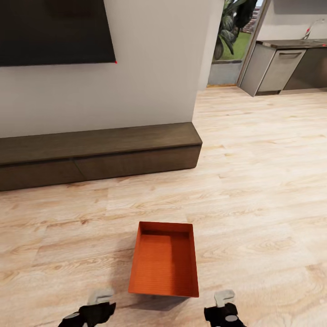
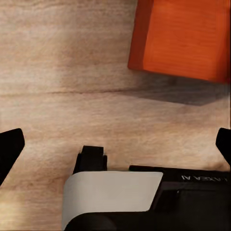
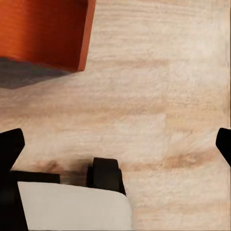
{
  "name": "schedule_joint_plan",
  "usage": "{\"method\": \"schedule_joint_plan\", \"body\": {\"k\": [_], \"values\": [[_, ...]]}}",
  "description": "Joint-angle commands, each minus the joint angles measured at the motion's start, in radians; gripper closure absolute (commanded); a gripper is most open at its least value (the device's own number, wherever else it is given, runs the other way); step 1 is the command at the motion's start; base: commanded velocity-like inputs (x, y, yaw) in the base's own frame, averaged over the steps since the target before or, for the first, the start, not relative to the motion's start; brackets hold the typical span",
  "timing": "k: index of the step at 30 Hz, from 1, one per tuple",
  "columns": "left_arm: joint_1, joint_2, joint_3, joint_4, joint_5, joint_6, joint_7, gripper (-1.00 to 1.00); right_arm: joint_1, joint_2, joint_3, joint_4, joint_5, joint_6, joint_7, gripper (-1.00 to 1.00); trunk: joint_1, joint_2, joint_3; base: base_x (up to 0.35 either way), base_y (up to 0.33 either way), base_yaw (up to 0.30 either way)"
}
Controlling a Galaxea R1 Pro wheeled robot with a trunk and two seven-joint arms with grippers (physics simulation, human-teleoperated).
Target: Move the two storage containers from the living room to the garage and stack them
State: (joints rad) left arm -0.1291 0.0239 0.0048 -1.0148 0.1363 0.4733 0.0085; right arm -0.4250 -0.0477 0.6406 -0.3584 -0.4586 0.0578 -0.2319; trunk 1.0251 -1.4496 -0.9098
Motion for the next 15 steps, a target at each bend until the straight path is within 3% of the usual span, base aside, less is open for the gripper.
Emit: {"method": "schedule_joint_plan", "body": {"k": [1,6,9,11,12,15], "values": [[-0.026,-0.003,0.001,-0.001,0.009,0.012,0.001,-1.0,-0.023,-0.001,0.008,-0.003,-0.009,0.009,-0.012,-1.0,0.0,0.0,-0.001,0.0,0.0,0.0],[-0.143,-0.026,0.001,0.001,0.009,0.1,0.006,-1.0,-0.113,0.001,0.007,-0.001,-0.014,0.013,-0.048,-1.0,0.0,0.0,-0.001,0.0,0.0,0.0],[-0.272,-0.053,0.0,0.014,0.009,0.158,0.007,-1.0,-0.194,0.012,-0.002,-0.001,-0.032,0.024,-0.094,-1.0,0.0,0.0,-0.001,0.0,0.0,0.0],[-0.332,-0.067,-0.001,0.036,0.009,0.166,0.008,-1.0,-0.232,0.016,-0.003,-0.001,-0.082,0.044,-0.111,-1.0,0.0,0.0,-0.001,0.0,0.0,0.0],[-0.404,-0.076,-0.004,0.106,0.005,0.169,0.008,-1.0,-0.274,0.018,-0.004,-0.001,-0.17,0.055,-0.12,-1.0,0.0,0.0,-0.001,0.0,0.0,0.0],[-0.486,-0.109,-0.021,0.242,-0.047,0.158,0.008,-1.0,-0.302,0.021,-0.004,-0.001,-0.231,0.055,-0.124,-1.0,0.0,0.0,-0.001,0.0,0.0,0.0]]}}
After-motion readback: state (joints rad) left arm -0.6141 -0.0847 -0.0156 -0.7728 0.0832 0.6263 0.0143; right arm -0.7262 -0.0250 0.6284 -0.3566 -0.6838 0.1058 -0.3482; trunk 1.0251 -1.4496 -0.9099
